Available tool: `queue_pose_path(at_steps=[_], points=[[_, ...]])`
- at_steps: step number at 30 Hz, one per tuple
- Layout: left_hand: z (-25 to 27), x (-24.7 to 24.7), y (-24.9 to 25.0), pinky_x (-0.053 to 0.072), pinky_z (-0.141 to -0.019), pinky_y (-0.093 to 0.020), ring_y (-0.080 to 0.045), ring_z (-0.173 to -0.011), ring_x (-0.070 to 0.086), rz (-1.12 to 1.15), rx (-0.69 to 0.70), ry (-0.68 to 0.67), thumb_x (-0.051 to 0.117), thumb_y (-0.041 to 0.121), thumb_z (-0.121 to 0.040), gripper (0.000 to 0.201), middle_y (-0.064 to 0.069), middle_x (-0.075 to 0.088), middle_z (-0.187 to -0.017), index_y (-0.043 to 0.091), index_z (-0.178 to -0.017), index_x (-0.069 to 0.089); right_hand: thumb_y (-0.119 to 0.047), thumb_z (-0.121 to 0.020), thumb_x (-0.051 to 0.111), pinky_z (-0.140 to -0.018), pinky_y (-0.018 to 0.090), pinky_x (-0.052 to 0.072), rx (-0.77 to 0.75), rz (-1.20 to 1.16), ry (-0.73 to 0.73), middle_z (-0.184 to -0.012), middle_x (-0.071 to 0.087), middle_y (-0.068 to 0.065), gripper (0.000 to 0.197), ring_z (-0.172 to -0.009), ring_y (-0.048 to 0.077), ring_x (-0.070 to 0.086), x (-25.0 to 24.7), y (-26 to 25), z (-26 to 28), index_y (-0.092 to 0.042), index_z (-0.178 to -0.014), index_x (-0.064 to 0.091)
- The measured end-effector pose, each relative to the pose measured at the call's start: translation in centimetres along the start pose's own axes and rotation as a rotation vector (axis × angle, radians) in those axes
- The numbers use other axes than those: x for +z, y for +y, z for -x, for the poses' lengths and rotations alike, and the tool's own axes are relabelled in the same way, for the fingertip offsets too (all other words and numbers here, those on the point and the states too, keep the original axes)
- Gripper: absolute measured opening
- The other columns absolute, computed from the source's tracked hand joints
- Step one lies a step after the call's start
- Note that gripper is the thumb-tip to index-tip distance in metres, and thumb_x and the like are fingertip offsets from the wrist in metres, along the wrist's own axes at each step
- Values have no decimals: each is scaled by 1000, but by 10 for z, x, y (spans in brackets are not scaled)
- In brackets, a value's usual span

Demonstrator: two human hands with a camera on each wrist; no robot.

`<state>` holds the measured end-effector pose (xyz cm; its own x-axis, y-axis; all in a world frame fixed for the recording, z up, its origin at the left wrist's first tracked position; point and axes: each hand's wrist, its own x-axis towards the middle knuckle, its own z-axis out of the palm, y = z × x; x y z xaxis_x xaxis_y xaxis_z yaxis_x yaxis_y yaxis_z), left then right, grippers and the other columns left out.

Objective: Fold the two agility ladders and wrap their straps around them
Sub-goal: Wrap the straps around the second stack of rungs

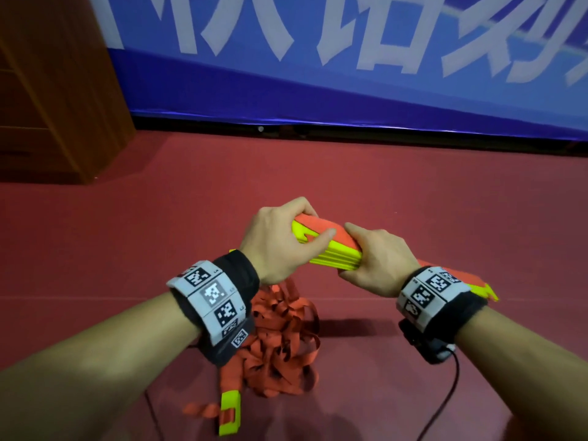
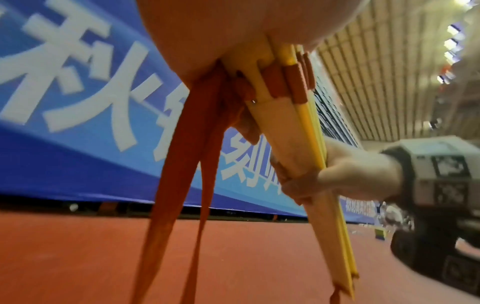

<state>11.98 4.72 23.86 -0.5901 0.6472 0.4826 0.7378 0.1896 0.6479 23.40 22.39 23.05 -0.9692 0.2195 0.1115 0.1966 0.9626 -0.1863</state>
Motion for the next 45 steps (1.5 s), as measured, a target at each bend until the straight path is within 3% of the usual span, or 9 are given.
queue_pose_path(at_steps=[5,14,16,22,26,33,36,41,45], points=[[12,3,7,43,-61,-21,-9,-66,57,166,14,-56,82,47,-69,40,8,63,-73,24,-95,63,-39,-75,71,-66,36,43,-42,18,-40,-88,69,0,38,-91,36,65,-2,6,1,-28,-103,48],[3,4,7,44,-59,-23,-16,-56,55,270,35,109,77,28,-74,18,2,62,-65,17,-81,65,-49,-79,73,-61,40,48,-167,-168,-7,-74,59,-7,45,-73,33,63,12,-4,6,-35,-99,35],[2,5,7,43,-59,-23,-17,-56,55,265,45,83,76,29,-74,18,2,62,-65,18,-81,65,-51,-81,74,-60,37,45,-140,-186,-5,-72,55,-11,51,-72,30,62,13,-5,7,-40,-99,27],[-16,-16,-1,49,-70,-39,-21,-73,62,54,26,-18,48,58,-86,38,3,65,-73,25,-86,66,-33,-77,72,-68,43,54,-66,-205,-60,-82,67,0,51,-74,29,66,12,-4,5,-27,-119,44],[-19,-22,-14,36,-62,-32,-13,-67,57,-241,-6,-106,50,60,-89,31,6,61,-66,32,-86,65,-37,-81,71,-72,37,51,-22,12,-152,-100,68,6,65,-91,36,66,9,-1,6,-28,-136,36],[-23,-23,-16,37,-64,-32,-15,-71,59,-345,-56,-156,47,68,-94,46,7,62,-69,25,-81,58,-28,-82,64,-72,37,49,42,219,-133,-98,69,3,47,-96,36,67,-14,18,6,-30,-124,42],[-27,-20,-12,37,-63,-33,-17,-67,57,-246,-184,-163,49,70,-93,51,10,56,-59,24,-73,59,-28,-84,60,-72,39,49,58,302,-110,-99,69,2,46,-98,35,67,-13,26,6,-33,-124,39],[-35,-15,-16,27,-55,-29,-8,-43,33,192,-270,-133,80,43,-84,35,11,40,-43,18,-67,62,-29,-84,57,-69,39,47,-29,338,-171,-99,70,0,41,-96,34,69,13,21,15,-36,-118,35],[-29,-18,-17,29,-52,-29,-3,-42,39,19,-297,-273,78,60,-77,42,13,47,-47,21,-77,66,-28,-84,61,-70,37,44,48,273,-139,-103,69,3,51,-100,35,67,6,28,17,-34,-128,36]])
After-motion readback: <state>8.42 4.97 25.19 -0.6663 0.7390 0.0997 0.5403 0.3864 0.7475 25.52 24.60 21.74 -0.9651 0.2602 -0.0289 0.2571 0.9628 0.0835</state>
